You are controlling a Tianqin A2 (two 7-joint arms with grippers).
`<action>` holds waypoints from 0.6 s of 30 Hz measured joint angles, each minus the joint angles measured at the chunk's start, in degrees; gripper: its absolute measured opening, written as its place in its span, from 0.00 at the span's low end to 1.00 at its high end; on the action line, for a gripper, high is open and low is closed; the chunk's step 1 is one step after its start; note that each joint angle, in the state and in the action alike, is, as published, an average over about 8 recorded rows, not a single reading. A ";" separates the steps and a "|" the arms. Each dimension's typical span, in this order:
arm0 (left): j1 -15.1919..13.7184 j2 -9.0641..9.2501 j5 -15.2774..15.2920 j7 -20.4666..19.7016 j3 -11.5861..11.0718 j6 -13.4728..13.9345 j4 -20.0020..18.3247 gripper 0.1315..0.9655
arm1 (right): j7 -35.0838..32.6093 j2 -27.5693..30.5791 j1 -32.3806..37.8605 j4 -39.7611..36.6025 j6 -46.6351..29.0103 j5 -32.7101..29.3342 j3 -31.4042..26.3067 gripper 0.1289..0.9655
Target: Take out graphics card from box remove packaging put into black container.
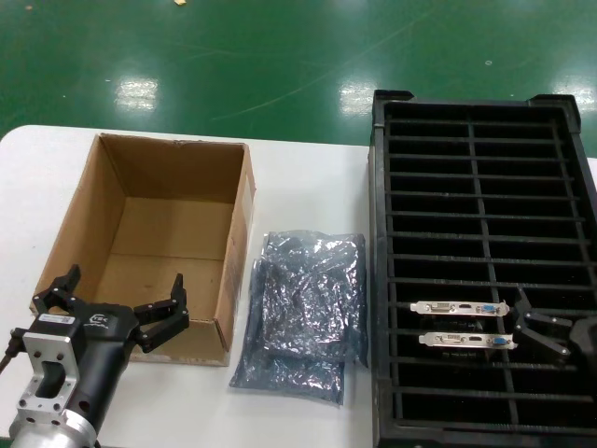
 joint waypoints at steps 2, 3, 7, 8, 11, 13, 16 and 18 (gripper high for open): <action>0.00 0.00 0.00 0.00 0.00 0.00 0.00 1.00 | 0.00 0.00 0.00 0.00 0.00 0.00 0.00 1.00; 0.00 0.00 0.00 0.00 0.00 0.00 0.00 1.00 | 0.00 0.00 0.00 0.00 0.00 0.00 0.00 1.00; 0.00 0.00 0.00 0.00 0.00 0.00 0.00 1.00 | 0.00 0.00 0.00 0.00 0.00 0.00 0.00 1.00; 0.00 0.00 0.00 0.00 0.00 0.00 0.00 1.00 | 0.00 0.00 0.00 0.00 0.00 0.00 0.00 1.00; 0.00 0.00 0.00 0.00 0.00 0.00 0.00 1.00 | 0.00 0.00 0.00 0.00 0.00 0.00 0.00 1.00; 0.00 0.00 0.00 0.00 0.00 0.00 0.00 1.00 | 0.00 0.00 0.00 0.00 0.00 0.00 0.00 1.00; 0.00 0.00 0.00 0.00 0.00 0.00 0.00 1.00 | 0.00 0.00 0.00 0.00 0.00 0.00 0.00 1.00; 0.00 0.00 0.00 0.00 0.00 0.00 0.00 1.00 | 0.00 0.00 0.00 0.00 0.00 0.00 0.00 1.00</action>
